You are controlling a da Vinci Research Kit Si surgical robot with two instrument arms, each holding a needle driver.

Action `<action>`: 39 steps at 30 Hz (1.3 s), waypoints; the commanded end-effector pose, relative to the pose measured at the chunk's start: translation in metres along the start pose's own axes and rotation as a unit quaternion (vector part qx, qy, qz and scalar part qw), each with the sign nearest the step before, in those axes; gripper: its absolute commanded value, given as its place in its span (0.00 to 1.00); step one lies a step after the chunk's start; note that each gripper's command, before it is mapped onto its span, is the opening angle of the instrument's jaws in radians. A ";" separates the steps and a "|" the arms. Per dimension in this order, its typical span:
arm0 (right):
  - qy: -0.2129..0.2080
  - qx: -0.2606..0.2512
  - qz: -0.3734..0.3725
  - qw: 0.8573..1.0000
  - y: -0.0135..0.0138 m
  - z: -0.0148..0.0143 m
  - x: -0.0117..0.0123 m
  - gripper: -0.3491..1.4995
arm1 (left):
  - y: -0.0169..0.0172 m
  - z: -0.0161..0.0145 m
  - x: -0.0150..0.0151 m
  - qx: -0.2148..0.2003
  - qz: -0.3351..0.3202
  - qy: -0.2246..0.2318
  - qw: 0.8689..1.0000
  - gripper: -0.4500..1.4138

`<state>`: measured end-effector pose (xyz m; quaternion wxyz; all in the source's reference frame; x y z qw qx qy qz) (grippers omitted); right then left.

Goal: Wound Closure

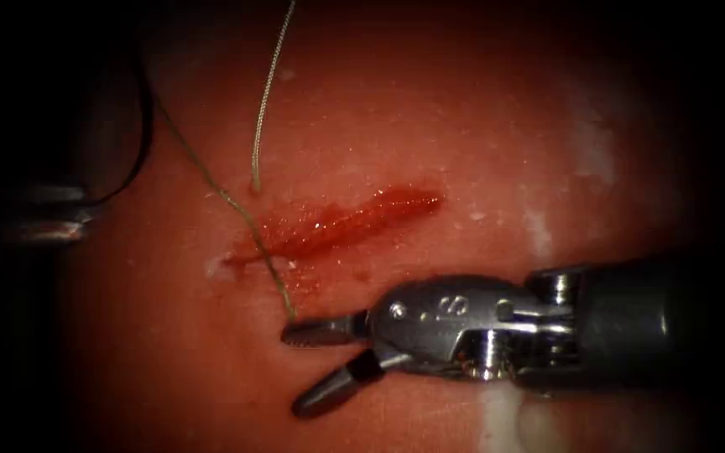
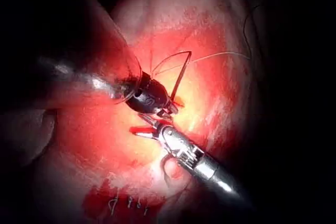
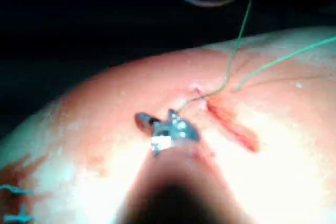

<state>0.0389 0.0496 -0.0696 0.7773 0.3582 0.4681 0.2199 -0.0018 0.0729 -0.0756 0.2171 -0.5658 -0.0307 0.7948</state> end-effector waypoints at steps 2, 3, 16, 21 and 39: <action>-0.001 -0.002 -0.004 1.000 0.0009 0.0010 -0.0008 0.41 | 0.0005 0.0006 -0.0001 0.001 -0.002 0.001 1.000 0.05; -0.001 -0.003 -0.004 1.000 0.0013 0.0009 -0.0009 0.38 | 0.0010 0.0006 0.0001 -0.001 0.001 0.002 1.000 0.05; 0.015 -0.032 -0.001 0.999 0.0020 -0.0011 0.0007 0.37 | 0.0010 -0.0036 0.0042 -0.017 -0.010 0.042 0.999 0.05; 0.017 -0.037 0.001 0.999 0.0024 -0.0013 0.0009 0.38 | 0.0013 -0.0043 0.0051 -0.019 -0.008 0.046 0.999 0.05; 0.033 -0.071 -0.005 0.997 0.0033 0.0013 0.0018 0.13 | 0.0033 -0.0043 0.0085 -0.032 -0.015 0.063 0.997 0.05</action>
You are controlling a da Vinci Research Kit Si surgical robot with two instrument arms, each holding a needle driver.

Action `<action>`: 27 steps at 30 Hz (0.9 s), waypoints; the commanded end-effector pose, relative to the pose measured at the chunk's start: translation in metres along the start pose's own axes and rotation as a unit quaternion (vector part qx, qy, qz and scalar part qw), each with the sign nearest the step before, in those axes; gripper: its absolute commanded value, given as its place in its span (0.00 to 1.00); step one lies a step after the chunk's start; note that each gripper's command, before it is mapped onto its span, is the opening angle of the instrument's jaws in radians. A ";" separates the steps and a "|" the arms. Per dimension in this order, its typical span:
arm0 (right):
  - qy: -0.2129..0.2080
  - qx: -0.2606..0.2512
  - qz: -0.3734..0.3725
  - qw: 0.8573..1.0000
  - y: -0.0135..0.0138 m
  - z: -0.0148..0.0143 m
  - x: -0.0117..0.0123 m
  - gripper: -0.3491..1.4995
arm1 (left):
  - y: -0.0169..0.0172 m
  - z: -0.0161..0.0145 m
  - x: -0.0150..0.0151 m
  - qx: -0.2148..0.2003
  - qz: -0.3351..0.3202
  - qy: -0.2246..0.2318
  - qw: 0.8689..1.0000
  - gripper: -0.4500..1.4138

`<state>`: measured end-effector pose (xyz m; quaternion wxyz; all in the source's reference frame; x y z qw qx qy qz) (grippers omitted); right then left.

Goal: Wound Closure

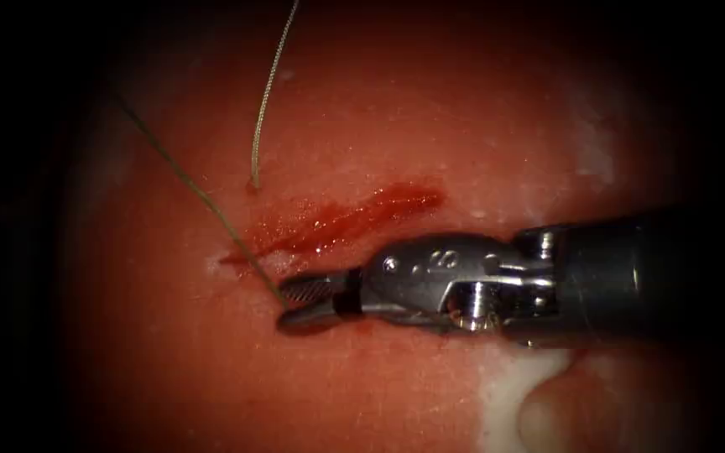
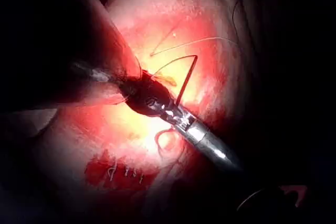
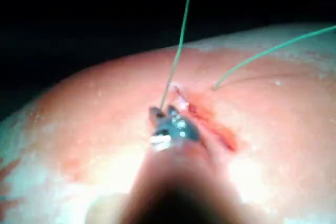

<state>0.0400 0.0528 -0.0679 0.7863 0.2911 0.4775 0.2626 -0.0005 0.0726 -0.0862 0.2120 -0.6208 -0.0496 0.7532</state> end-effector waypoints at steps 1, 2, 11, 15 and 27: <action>0.002 0.002 -0.001 1.000 -0.0001 0.0009 0.0001 0.09 | 0.0003 0.0007 -0.0004 -0.002 -0.001 0.001 1.000 0.05; 0.001 0.004 -0.004 1.000 -0.0001 0.0009 0.0001 0.00 | 0.0004 0.0007 -0.0003 -0.002 -0.001 0.001 1.000 0.05; -0.030 0.056 -0.018 0.998 -0.0041 -0.0018 0.0017 0.00 | -0.0003 0.0014 -0.0026 -0.003 0.007 0.004 1.000 0.05; -0.051 0.104 -0.030 0.993 -0.0081 -0.0028 0.0038 0.00 | -0.0010 0.0027 -0.0070 0.007 0.025 -0.009 1.000 0.05; -0.060 0.161 -0.076 0.982 -0.0177 -0.0032 0.0099 0.15 | -0.0032 0.0007 -0.0116 0.013 0.043 -0.024 0.999 0.05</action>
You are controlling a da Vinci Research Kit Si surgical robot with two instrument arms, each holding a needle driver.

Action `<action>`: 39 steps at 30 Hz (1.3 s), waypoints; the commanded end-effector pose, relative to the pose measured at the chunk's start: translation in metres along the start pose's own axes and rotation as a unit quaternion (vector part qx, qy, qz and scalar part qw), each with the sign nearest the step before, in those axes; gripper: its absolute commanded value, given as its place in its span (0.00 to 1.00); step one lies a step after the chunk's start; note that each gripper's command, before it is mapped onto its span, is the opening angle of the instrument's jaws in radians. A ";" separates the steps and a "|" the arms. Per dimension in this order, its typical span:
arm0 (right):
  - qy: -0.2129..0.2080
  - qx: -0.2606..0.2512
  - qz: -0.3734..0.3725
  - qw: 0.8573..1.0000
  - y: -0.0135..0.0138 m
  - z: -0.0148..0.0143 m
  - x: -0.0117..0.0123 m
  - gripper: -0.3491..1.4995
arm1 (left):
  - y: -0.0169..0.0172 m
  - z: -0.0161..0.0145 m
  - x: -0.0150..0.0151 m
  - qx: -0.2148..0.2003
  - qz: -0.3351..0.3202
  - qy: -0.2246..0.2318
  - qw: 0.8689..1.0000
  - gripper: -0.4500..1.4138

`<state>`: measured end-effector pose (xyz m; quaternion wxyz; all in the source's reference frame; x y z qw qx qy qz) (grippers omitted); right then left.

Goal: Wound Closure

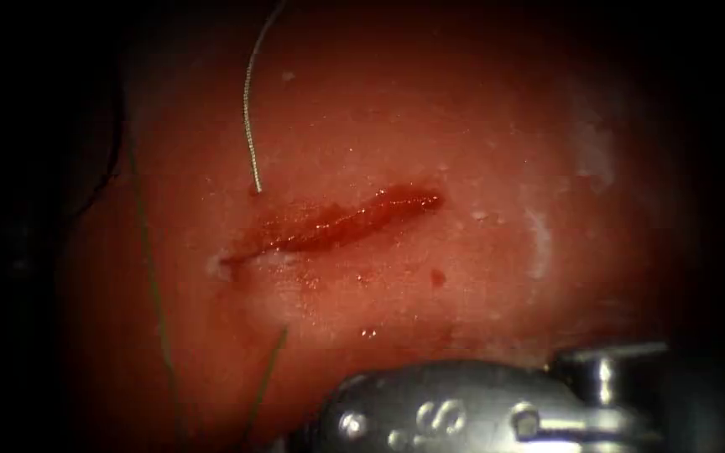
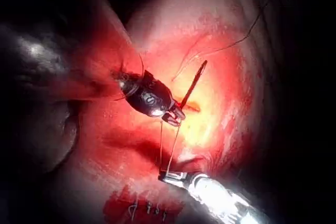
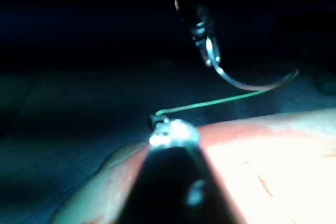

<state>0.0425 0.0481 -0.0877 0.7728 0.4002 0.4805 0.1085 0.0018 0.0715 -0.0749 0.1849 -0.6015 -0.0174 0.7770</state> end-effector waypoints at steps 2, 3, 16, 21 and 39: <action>0.007 -0.023 -0.024 0.999 0.0007 0.0005 0.0005 0.43 | -0.0001 0.0000 -0.0005 0.003 -0.003 -0.001 1.000 0.05; 0.007 -0.025 -0.028 0.999 0.0011 0.0000 0.0004 0.48 | -0.0002 -0.0002 -0.0006 0.004 -0.003 -0.002 1.000 0.05; 0.021 -0.136 -0.096 0.986 0.0062 -0.0067 -0.0044 0.83 | -0.0027 -0.0023 -0.0067 0.030 -0.005 -0.018 0.999 0.05; 0.023 -0.174 -0.115 0.978 0.0092 -0.0040 -0.0064 0.84 | -0.0028 -0.0024 -0.0072 0.043 -0.008 -0.022 0.999 0.05; -0.014 -0.183 -0.128 0.975 0.0095 -0.0015 -0.0072 0.00 | -0.0023 -0.0014 -0.0078 0.041 -0.006 -0.021 0.999 0.05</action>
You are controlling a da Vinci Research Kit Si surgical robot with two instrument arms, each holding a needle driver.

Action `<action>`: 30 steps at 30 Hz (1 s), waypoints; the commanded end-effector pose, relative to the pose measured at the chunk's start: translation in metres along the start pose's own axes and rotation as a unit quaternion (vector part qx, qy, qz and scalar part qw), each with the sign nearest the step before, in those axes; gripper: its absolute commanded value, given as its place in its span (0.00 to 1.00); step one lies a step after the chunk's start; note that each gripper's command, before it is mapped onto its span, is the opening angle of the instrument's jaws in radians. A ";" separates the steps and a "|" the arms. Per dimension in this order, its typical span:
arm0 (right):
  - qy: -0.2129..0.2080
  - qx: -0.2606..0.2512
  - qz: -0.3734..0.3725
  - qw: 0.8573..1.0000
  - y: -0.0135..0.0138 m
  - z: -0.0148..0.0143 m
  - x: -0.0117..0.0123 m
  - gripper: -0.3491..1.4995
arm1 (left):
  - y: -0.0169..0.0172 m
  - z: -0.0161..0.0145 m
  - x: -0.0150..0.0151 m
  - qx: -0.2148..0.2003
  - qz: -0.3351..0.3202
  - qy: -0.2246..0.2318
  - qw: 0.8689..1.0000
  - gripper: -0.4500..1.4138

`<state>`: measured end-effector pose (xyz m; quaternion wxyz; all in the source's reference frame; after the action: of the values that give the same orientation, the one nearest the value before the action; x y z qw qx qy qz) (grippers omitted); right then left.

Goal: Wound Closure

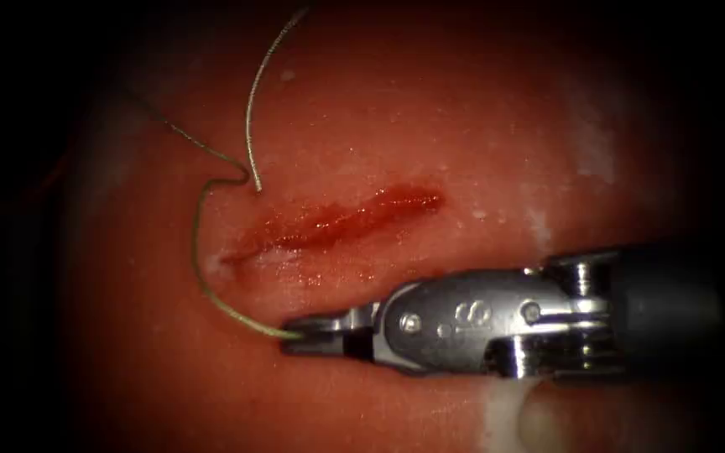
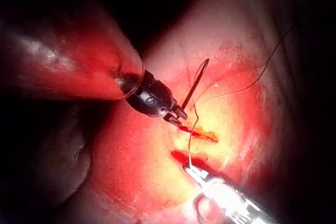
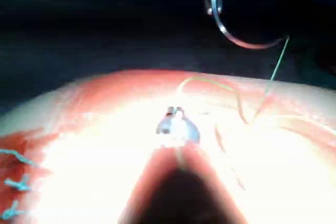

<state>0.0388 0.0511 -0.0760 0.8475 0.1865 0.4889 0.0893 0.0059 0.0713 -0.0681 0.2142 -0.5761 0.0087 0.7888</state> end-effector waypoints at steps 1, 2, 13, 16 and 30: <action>-0.004 0.012 0.003 1.000 -0.0007 -0.0001 0.0016 0.00 | 0.0005 0.0007 -0.0006 -0.002 0.000 0.001 1.000 0.05; -0.010 0.021 0.003 1.000 -0.0010 -0.0004 0.0019 0.00 | 0.0005 0.0007 -0.0006 -0.002 0.000 0.001 1.000 0.05; -0.026 0.193 -0.004 0.981 -0.0139 -0.0013 0.0119 0.00 | 0.0005 0.0006 -0.0006 -0.003 0.000 0.001 1.000 0.05; 0.018 0.166 -0.011 0.986 -0.0141 -0.0003 0.0132 0.65 | 0.0005 0.0006 -0.0006 -0.003 0.000 0.001 1.000 0.05; 0.050 0.047 0.007 0.998 -0.0075 -0.0058 0.0081 0.91 | 0.0007 0.0008 -0.0010 -0.005 0.003 -0.002 1.000 0.05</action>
<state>0.0371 0.0482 -0.0886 0.8116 0.2242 0.5332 0.0819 0.0058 0.0709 -0.0676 0.2092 -0.5748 0.0073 0.7910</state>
